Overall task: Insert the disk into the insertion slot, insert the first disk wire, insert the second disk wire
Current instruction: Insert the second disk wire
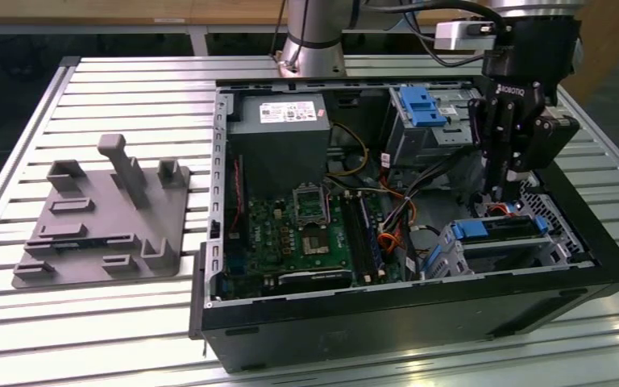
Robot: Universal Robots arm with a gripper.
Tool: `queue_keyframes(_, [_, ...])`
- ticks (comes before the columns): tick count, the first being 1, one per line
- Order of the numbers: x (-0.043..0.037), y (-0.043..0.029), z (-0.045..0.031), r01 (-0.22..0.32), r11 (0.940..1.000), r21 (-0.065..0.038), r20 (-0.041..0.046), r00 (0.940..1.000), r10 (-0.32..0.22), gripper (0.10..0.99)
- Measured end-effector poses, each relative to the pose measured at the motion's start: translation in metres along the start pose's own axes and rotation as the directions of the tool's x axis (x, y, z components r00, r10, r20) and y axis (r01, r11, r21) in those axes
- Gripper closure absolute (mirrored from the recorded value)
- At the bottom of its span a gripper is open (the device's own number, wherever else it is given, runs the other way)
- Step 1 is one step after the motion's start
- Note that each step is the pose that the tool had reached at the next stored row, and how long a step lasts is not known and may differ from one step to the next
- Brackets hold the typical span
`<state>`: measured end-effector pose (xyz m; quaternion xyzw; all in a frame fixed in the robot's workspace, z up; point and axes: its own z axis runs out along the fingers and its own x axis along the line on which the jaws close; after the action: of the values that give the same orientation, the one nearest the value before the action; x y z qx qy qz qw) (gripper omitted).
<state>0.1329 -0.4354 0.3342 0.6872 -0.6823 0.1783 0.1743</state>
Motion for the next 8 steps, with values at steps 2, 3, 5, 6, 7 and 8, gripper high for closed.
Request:
queue_keyframes(2, [0.0000,0.0000,0.0000,0.000,1.0000,0.000,0.0015,1.0000,0.000,0.741])
queue_keyframes(3, [0.0001,0.0001,-0.0001,0.000,1.0000,0.000,0.0028,1.0000,0.000,0.741])
queue_keyframes(5, [0.0001,0.0002,-0.0001,0.000,1.0000,0.001,0.0059,1.0000,0.000,0.741])
queue_keyframes(6, [0.0000,0.0002,-0.0001,0.000,1.0000,0.001,0.0074,1.0000,0.000,0.741])
queue_keyframes(7, [0.0000,0.0003,-0.0001,-0.001,1.0000,0.001,0.0087,1.0000,0.001,0.757])
queue_keyframes(8, [0.0001,0.0003,-0.0001,-0.001,1.0000,0.001,0.0102,0.9999,0.001,0.824])
